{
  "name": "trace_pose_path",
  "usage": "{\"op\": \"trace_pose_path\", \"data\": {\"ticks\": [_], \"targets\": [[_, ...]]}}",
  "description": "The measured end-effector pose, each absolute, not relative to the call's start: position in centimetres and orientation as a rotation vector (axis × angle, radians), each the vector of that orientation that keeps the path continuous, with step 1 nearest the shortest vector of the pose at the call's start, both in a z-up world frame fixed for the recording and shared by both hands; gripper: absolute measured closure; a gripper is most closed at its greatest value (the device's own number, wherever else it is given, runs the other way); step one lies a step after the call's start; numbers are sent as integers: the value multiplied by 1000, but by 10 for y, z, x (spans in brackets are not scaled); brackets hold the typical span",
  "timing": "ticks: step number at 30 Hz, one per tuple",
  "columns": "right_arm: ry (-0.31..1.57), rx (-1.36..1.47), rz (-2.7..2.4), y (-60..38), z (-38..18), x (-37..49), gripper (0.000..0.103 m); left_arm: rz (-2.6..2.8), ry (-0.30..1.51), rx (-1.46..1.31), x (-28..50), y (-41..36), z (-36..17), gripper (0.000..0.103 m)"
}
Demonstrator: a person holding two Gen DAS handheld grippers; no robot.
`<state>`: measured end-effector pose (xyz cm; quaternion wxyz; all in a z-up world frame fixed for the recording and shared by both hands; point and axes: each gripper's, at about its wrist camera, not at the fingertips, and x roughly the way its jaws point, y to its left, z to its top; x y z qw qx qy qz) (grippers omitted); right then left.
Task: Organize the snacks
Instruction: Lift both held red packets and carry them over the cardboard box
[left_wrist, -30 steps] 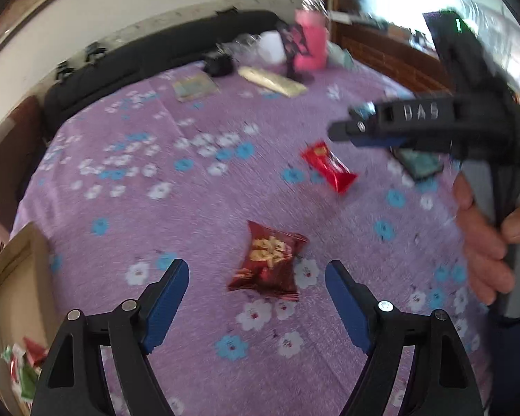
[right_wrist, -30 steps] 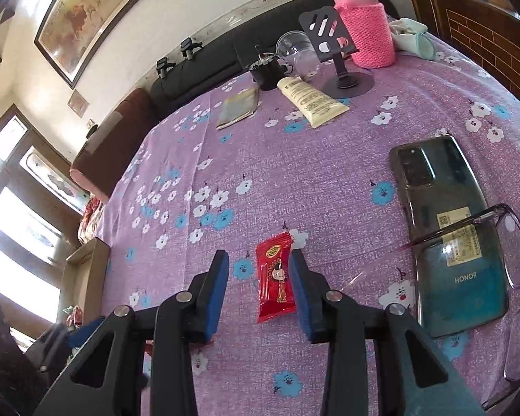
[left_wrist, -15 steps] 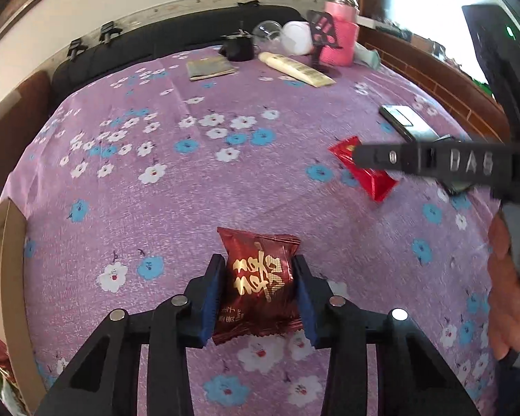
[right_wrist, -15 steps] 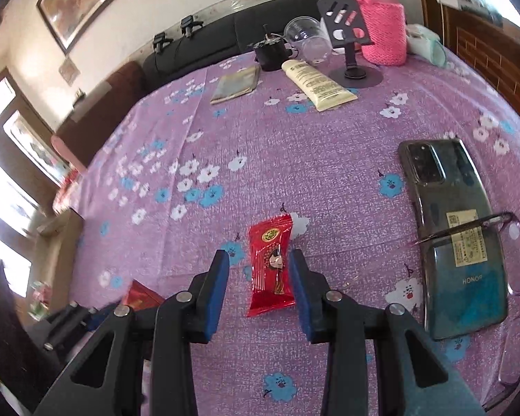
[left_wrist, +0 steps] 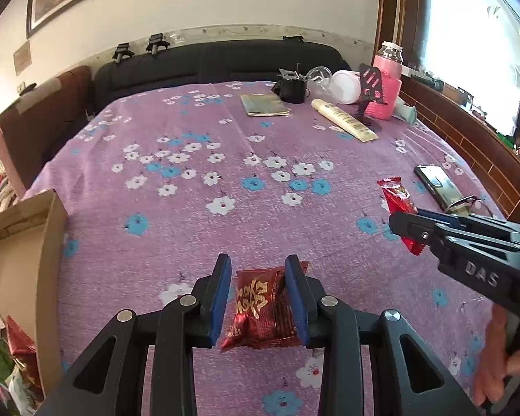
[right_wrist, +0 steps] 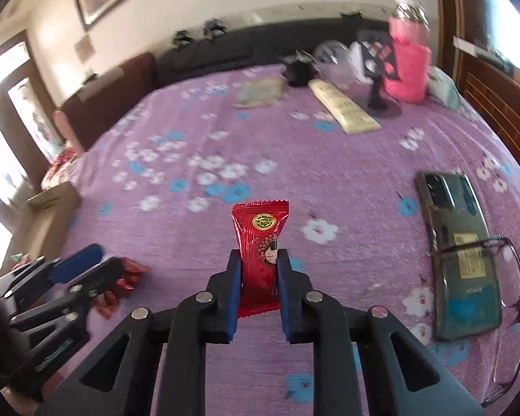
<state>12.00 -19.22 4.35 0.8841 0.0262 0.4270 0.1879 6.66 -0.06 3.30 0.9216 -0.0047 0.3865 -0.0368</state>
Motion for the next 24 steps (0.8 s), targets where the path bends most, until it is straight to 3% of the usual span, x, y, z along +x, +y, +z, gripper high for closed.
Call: {"op": "trace_pose_path", "data": {"ticks": [10,16,18,21,22,23,24], "targets": [[887,34,447,-175,46,109,85,-100,850,-1,72,-1,25,71],[891,51,443,-178,47,111,85,-133,928,37,73,-12,11,58],[888,55,444,-179,48,110,85,-142,931,39,72,-14,11,48],[885,60,444,-180,48,110,85,-136,909,42,70,-14,13,48],[885,62,444,-180,48,110,85,-131,905,41,70,-13,13,51],[885,61,444,-180,48,111,85,-118,912,49,71,-12,11,64],[886,61,447,-180,48,111,85,-113,917,51,72,-12,10,63]]}}
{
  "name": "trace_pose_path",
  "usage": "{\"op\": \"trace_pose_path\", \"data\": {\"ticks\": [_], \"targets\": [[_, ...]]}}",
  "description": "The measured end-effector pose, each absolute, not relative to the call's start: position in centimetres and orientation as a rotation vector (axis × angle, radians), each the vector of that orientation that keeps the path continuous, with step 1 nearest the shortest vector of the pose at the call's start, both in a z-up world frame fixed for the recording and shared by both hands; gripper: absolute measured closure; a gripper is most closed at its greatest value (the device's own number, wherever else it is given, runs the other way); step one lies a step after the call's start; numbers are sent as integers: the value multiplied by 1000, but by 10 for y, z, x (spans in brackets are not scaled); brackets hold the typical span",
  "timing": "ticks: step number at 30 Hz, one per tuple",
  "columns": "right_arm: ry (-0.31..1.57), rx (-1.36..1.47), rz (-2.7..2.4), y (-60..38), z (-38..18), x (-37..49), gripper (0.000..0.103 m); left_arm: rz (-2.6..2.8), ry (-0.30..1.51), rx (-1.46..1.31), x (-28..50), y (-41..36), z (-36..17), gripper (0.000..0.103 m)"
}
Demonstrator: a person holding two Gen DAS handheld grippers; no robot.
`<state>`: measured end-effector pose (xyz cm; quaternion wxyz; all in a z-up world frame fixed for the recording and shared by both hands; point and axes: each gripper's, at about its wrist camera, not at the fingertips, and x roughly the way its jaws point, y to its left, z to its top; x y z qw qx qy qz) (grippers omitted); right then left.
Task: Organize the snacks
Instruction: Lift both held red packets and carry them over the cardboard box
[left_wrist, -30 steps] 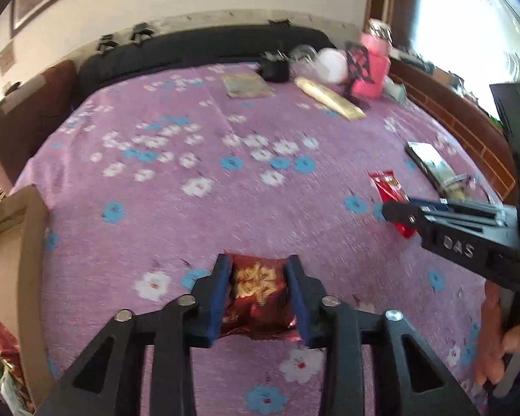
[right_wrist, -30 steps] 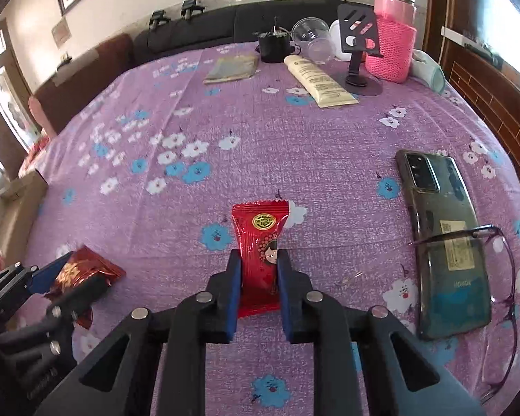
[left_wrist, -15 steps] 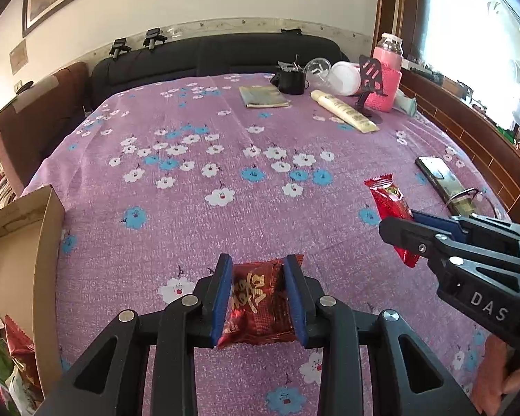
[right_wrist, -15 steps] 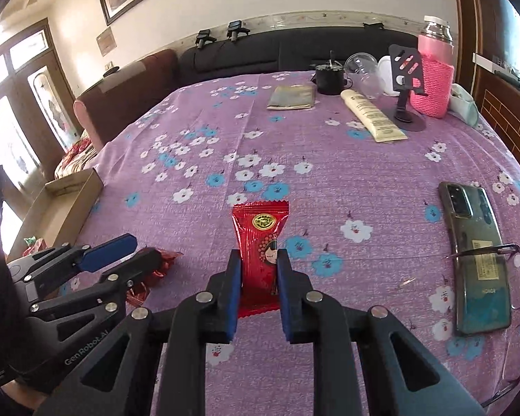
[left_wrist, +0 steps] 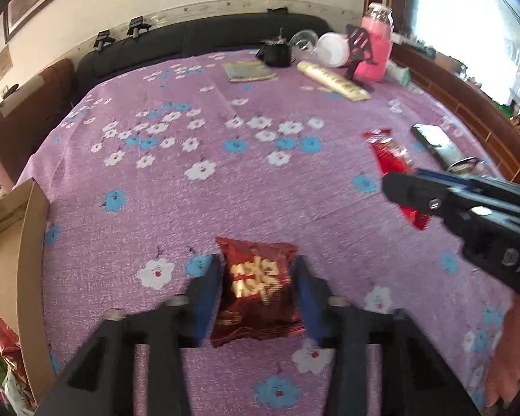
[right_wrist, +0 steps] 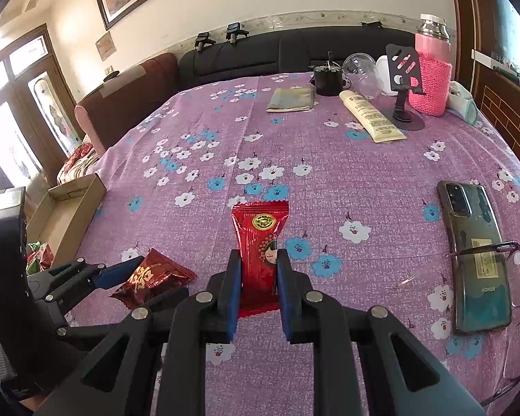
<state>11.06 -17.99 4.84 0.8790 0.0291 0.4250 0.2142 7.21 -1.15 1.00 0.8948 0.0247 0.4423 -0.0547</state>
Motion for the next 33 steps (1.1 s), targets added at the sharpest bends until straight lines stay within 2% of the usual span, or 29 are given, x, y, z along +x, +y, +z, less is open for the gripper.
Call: {"op": "trace_pose_path", "data": {"ticks": [6,19,33], "targets": [[879,61,454,-179,50,109,85,-86,890,74,70,-13,11,66],[825,22,494,-164,58,94,85,45,663,136,55,-8,40,65],[804,10,500,-161,60,90,85,100,600,134,51,-2,49,65]]}}
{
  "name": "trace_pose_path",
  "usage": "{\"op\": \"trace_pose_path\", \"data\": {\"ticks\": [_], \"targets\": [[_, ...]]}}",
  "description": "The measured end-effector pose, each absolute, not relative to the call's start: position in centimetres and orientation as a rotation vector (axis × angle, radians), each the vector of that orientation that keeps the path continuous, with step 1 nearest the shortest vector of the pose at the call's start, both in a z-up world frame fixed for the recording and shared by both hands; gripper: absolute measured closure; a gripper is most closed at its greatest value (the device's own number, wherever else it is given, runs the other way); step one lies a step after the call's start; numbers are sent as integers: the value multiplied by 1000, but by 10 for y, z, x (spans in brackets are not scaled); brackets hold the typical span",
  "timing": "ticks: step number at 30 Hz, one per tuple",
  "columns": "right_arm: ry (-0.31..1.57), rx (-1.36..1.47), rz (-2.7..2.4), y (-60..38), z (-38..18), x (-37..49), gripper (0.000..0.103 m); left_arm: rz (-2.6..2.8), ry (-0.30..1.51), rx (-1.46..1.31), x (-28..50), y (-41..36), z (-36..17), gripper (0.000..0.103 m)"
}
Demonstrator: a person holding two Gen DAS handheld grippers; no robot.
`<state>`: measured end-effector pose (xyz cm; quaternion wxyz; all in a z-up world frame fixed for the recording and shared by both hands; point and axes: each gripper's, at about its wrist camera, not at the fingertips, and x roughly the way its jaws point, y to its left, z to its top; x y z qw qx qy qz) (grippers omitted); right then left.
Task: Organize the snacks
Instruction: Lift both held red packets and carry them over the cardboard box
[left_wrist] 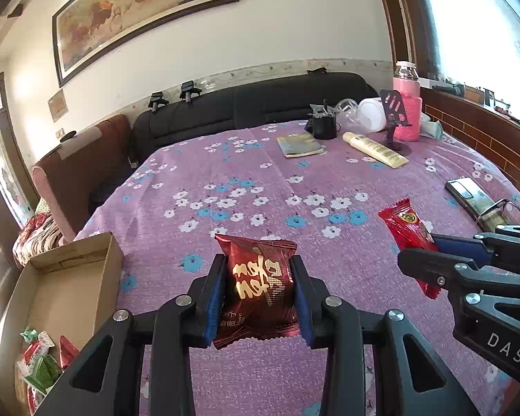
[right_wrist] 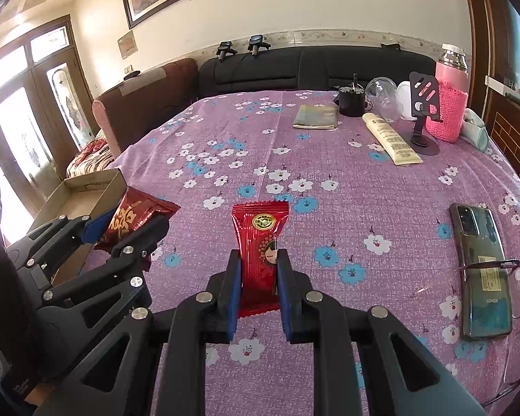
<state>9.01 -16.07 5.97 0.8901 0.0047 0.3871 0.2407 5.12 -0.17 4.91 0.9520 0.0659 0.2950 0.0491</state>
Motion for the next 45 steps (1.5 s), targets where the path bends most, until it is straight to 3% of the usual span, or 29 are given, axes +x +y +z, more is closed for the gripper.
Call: {"op": "trace_pose_path", "data": {"ticks": [45], "targets": [[748,26,479,-154,82,73,85,164,524,31,27,26,75,65]]}}
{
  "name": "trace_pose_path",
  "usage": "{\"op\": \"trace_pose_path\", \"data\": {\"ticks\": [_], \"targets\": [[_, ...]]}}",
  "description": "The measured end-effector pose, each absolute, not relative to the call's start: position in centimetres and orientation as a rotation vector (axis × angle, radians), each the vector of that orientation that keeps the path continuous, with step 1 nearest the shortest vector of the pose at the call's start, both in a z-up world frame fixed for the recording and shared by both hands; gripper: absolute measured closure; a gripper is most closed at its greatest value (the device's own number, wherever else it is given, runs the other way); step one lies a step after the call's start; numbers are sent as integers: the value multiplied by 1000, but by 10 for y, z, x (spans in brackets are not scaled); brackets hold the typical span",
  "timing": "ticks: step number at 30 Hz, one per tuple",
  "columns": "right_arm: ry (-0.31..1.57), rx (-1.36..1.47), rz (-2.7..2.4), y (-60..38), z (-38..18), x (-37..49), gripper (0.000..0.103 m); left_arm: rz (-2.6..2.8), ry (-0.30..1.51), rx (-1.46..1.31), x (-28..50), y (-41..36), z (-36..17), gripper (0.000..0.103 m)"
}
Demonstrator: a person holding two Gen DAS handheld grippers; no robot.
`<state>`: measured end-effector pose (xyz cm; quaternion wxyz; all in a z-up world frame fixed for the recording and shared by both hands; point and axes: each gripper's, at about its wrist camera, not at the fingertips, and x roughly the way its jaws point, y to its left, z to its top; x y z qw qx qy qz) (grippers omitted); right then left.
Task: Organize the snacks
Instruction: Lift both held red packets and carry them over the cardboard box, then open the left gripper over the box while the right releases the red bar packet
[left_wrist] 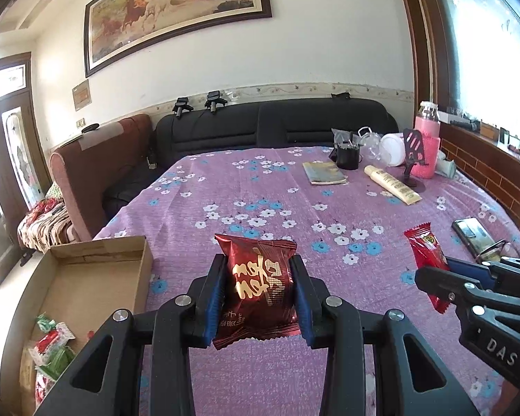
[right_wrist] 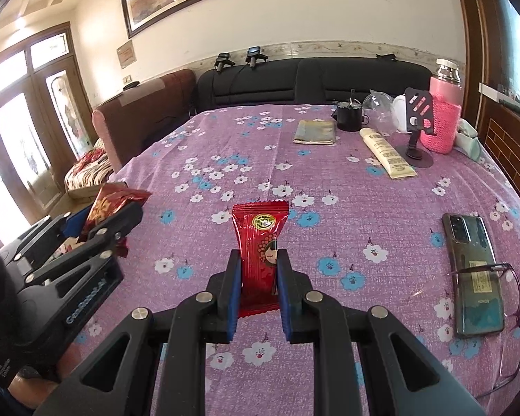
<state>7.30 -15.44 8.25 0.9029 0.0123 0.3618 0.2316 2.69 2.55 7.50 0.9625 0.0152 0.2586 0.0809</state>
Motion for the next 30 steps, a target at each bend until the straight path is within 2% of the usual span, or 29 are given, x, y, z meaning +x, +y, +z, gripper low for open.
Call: {"op": "trace_pose_path", "data": {"ticks": [15,30], "targets": [[741,-38,609,-88,97,31,85,231,499,-51,-25,90,87,64],[801,-181,886,38,91,-32,85,442,568,-211,-87,214,53,64]]}}
